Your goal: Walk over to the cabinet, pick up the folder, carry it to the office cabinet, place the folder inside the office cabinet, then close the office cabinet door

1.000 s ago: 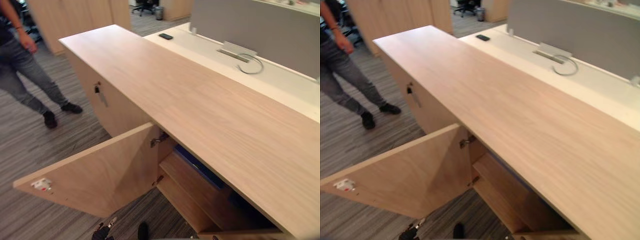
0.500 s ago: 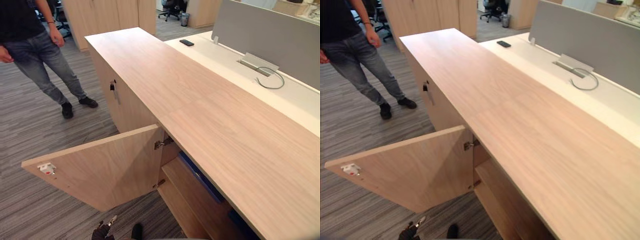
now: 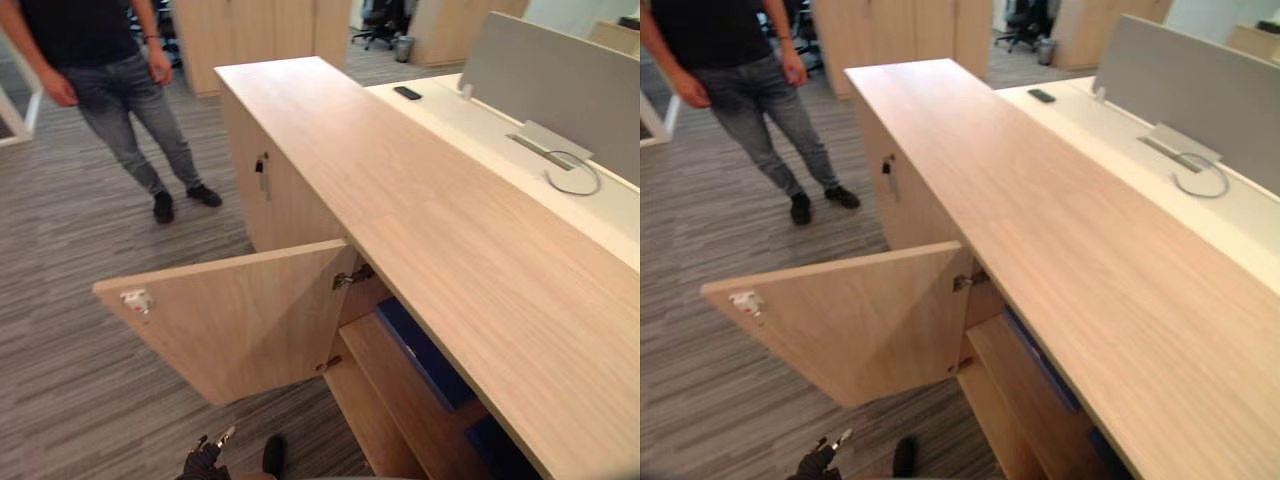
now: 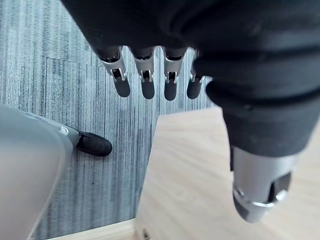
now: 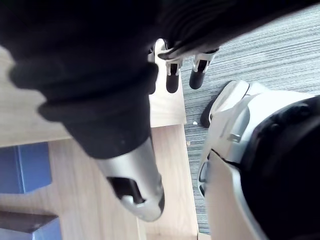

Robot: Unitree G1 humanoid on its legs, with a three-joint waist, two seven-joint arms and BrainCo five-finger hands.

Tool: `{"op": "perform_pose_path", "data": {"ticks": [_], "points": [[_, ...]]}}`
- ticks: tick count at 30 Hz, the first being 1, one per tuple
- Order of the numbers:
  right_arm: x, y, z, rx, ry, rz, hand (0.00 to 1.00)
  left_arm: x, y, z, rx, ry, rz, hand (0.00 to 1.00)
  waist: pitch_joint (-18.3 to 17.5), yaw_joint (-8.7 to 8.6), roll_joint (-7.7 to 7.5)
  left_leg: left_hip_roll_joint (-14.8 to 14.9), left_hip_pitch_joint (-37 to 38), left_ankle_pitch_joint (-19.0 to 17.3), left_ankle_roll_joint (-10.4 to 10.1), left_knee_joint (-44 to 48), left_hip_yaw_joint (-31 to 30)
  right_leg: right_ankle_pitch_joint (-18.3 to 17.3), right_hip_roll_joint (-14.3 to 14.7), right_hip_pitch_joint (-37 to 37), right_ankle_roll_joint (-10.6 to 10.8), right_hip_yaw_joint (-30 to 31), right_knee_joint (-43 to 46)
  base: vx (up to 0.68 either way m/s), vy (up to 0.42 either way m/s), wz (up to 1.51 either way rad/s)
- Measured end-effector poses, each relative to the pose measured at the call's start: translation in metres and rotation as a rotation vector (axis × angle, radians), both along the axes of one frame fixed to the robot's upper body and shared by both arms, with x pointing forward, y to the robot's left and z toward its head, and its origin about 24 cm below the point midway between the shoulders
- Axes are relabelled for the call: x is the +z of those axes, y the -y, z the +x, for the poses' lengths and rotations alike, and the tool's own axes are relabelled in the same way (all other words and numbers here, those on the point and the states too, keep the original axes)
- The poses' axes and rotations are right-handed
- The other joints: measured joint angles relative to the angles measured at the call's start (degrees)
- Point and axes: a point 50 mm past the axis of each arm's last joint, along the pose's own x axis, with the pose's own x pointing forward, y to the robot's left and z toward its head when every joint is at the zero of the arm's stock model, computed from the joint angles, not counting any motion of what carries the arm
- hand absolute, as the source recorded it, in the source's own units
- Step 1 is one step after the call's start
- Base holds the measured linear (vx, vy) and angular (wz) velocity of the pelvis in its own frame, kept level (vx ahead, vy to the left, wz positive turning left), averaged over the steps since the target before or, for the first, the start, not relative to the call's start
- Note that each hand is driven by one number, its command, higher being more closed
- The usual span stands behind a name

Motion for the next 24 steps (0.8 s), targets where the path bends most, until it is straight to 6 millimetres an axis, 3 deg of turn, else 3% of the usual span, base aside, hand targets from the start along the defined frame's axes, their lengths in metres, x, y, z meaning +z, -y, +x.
{"op": "perform_pose_path", "data": {"ticks": [1, 3, 5, 6, 7, 8, 9, 10, 11, 12, 13, 14, 15, 16, 17, 18, 20, 21, 24], "points": [[0.001, 0.006, 0.005, -0.048, 0.015, -0.014, 0.00, -0.002, -0.002, -0.009, 0.047, -0.013, -0.007, 0.00, 0.58, 0.17, -0.18, 2.35, -0.56, -2.38, 0.03, 7.73, 2.93, 0.03, -1.38, -0.10, 0.09, 0.54, 1.00, 0.05, 0.141, -0.14], [0.002, 0.017, 0.009, -0.102, 0.036, -0.039, 0.00, -0.004, -0.008, -0.024, 0.153, -0.031, -0.018, 0.00, 0.38, 0.27, 0.30, 6.14, -0.92, -8.36, -1.77, 16.41, 3.02, 0.34, -4.15, -1.63, 0.65, 2.34, 3.01, 0.08, 0.264, -0.32], [0.004, 0.027, 0.015, -0.154, 0.057, -0.061, 0.00, -0.003, -0.019, -0.037, 0.289, -0.033, -0.010, 0.00, 0.24, 0.78, 0.68, 11.24, -1.35, -10.34, -2.32, 21.34, 2.25, 0.88, -7.11, -5.75, 1.73, 6.08, 6.39, 0.06, 0.379, -0.52], [0.005, 0.030, 0.015, -0.157, 0.059, -0.069, 0.00, -0.002, -0.023, -0.038, 0.336, -0.021, -0.002, 0.00, -0.05, 0.88, 1.23, 11.91, -1.19, -10.11, -3.52, 21.08, 1.25, 1.11, -8.01, -7.44, 2.20, 7.39, 7.70, 0.02, 0.566, -0.63], [0.006, 0.036, 0.017, -0.154, 0.062, -0.080, 0.00, 0.003, -0.033, -0.041, 0.411, 0.009, 0.022, 0.00, 0.22, 1.15, 1.41, 8.40, -1.33, -11.26, -5.66, 20.07, 0.03, 1.08, -9.81, -11.45, 3.57, 10.24, 10.20, -0.06, 0.529, -0.27], [0.005, 0.033, 0.014, -0.153, 0.046, -0.068, 0.00, 0.009, -0.042, -0.034, 0.481, 0.061, 0.042, 0.00, 0.29, 0.59, 1.39, 5.77, -2.50, -11.34, -5.75, 19.21, 0.19, -2.03, -9.78, -14.42, 7.24, 12.74, 13.54, -0.08, 0.456, -0.06], [0.004, 0.032, 0.012, -0.151, 0.035, -0.060, 0.00, 0.014, -0.047, -0.029, 0.513, 0.099, 0.056, 0.00, 0.39, 0.41, 1.49, 4.51, -2.96, -11.18, -5.66, 18.87, 0.24, -2.74, -9.21, -15.85, 6.56, 13.65, 14.93, -0.09, 0.208, 0.32], [0.004, 0.033, 0.012, -0.143, 0.026, -0.059, 0.00, 0.021, -0.052, -0.020, 0.572, 0.163, 0.073, 0.00, 0.56, 0.54, 1.00, 0.52, -3.18, -11.20, -6.02, 18.45, -0.75, -3.48, -11.54, -16.73, 6.12, 15.32, 15.47, -0.09, 0.207, 0.17], [0.004, 0.037, 0.011, -0.103, 0.017, -0.073, 0.00, 0.025, -0.048, -0.013, 0.605, 0.206, 0.071, 0.00, 1.01, 0.63, 2.40, 1.65, -4.48, -15.84, -2.70, 25.63, -0.04, -1.65, -14.76, -17.37, 8.06, 15.98, 15.91, -0.08, 0.179, -0.01], [0.005, 0.040, 0.014, -0.067, 0.021, -0.084, 0.00, 0.026, -0.045, -0.012, 0.612, 0.216, 0.071, 0.00, 0.92, 0.76, 4.38, 5.12, -5.00, -17.62, -3.54, 30.26, 0.30, -1.14, -14.52, -17.89, 8.32, 16.17, 16.59, -0.05, 0.272, -0.37], [0.007, 0.042, 0.018, -0.011, 0.035, -0.098, 0.00, 0.026, -0.042, -0.014, 0.621, 0.223, 0.072, 0.00, 0.40, 0.84, 6.59, 11.52, -5.01, -19.25, -6.24, 35.64, 0.92, -0.82, -14.77, -19.71, 9.18, 17.76, 18.32, -0.08, 0.409, -0.53], [0.008, 0.043, 0.024, 0.020, 0.055, -0.108, 0.00, 0.026, -0.036, -0.010, 0.608, 0.228, 0.062, 0.00, -0.08, 0.96, 7.50, 15.02, -4.69, -20.31, -10.32, 35.75, 1.45, -0.51, -15.61, -21.94, 10.19, 19.67, 19.80, -0.12, 0.539, -0.42], [0.009, 0.045, 0.027, 0.019, 0.067, -0.118, 0.00, 0.025, -0.030, -0.006, 0.588, 0.232, 0.049, 0.00, -0.67, 0.92, 7.51, 13.07, -4.48, -24.49, -13.28, 33.19, 2.77, 0.09, -17.15, -23.72, 10.30, 21.25, 20.11, -0.11, 0.420, -0.06], [0.008, 0.038, 0.027, 0.011, 0.068, -0.100, 0.00, 0.026, -0.029, -0.001, 0.566, 0.236, 0.045, 0.00, -0.63, 0.67, 6.16, 11.14, -4.96, -25.28, -13.43, 32.65, 3.58, 0.21, -19.03, -24.39, 10.11, 22.29, 19.49, -0.11, 0.486, 0.25], [0.006, 0.030, 0.024, 0.006, 0.058, -0.073, 0.00, 0.026, -0.027, 0.004, 0.539, 0.237, 0.042, 0.00, -0.99, 0.54, 4.11, 8.73, -5.78, -24.70, -12.28, 31.20, 3.68, 0.24, -19.80, -24.88, 10.14, 22.96, 18.04, -0.07, 0.401, 0.32], [0.004, 0.025, 0.020, -0.001, 0.045, -0.057, 0.00, 0.024, -0.023, 0.005, 0.524, 0.224, 0.033, 0.00, -1.44, 0.78, 3.73, 8.60, -6.51, -24.31, -11.39, 29.73, 3.99, 2.18, -17.82, -23.18, 8.62, 21.80, 14.67, -0.06, 0.440, 0.20], [0.003, 0.020, 0.013, -0.049, 0.031, -0.041, 0.00, 0.017, -0.016, -0.005, 0.500, 0.175, 0.027, 0.00, -1.45, 0.89, 4.12, 8.49, -6.16, -21.97, -11.03, 27.04, 3.42, 9.86, -16.69, -21.08, 8.59, 19.61, 9.99, 0.02, 0.212, 0.14], [0.001, 0.015, 0.004, -0.059, 0.008, -0.027, 0.00, 0.015, -0.013, -0.006, 0.463, 0.155, 0.021, 0.00, -2.49, 0.89, 3.86, 8.23, -5.96, -20.26, -10.97, 24.47, 2.64, 11.72, -16.22, -20.81, 8.62, 18.43, 9.02, 0.05, 0.177, 0.30], [0.001, 0.015, 0.003, -0.092, 0.009, -0.028, 0.00, 0.010, -0.008, -0.010, 0.384, 0.114, 0.020, 0.00, -3.21, 1.08, 3.62, 8.64, -3.21, -16.35, -11.69, 18.08, 2.08, 12.61, -14.38, -19.13, 8.34, 17.82, 7.10, 0.09, -0.010, 0.16]]}}
